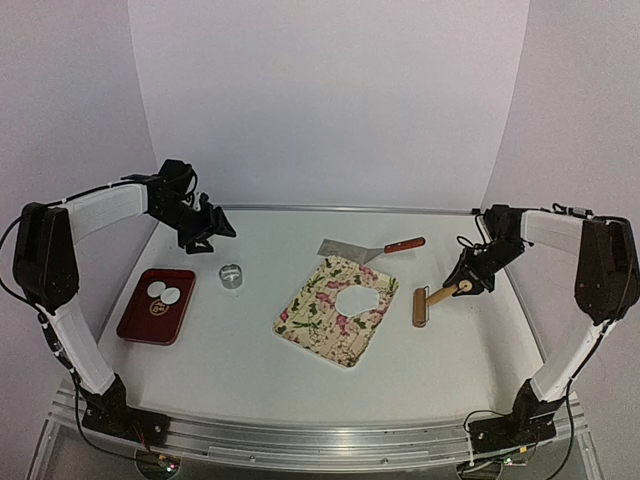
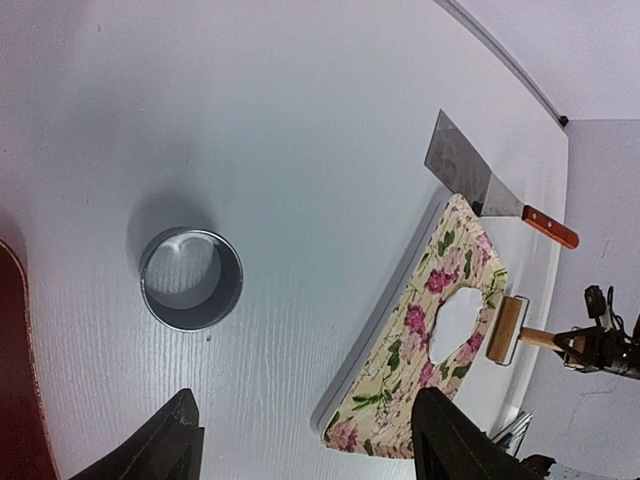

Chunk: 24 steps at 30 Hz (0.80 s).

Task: Roll out the dumpling wrappers from the dough

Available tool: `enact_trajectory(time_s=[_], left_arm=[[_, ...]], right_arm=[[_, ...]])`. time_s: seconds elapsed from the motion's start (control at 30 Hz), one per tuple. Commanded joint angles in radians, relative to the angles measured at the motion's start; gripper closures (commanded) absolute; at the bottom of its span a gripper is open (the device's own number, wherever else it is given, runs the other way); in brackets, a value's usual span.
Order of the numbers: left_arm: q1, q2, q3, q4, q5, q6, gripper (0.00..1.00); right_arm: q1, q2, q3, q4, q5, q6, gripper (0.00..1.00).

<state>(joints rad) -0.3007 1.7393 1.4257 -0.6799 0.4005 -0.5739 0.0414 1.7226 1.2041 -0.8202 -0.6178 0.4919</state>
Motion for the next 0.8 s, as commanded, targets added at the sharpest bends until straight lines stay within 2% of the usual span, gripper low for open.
enact_trajectory(time_s=[0.0,0.17,0.47,0.6,0.77], left_arm=[[0.061,-0.045,-0.030,0.030,0.055,0.017,0.28],[0.099,-0.034,-0.073,0.052,0.041,0.027,0.28],[0.098,0.076,-0.042,0.014,-0.023,0.105,0.32],[0.099,0.134,-0.015,-0.010,-0.036,0.128,0.33],[0.095,0.168,-0.009,0.025,0.019,0.131,0.34]], right_arm=[[-0.003,0.037,-0.030,0.024,0.099,0.011,0.81],[-0.003,0.076,-0.039,0.021,0.218,0.011,0.65],[-0.002,0.087,-0.027,0.011,0.361,0.045,0.40],[-0.003,0.090,-0.027,0.005,0.409,0.048,0.33],[-0.003,0.100,-0.022,-0.008,0.464,0.069,0.24]])
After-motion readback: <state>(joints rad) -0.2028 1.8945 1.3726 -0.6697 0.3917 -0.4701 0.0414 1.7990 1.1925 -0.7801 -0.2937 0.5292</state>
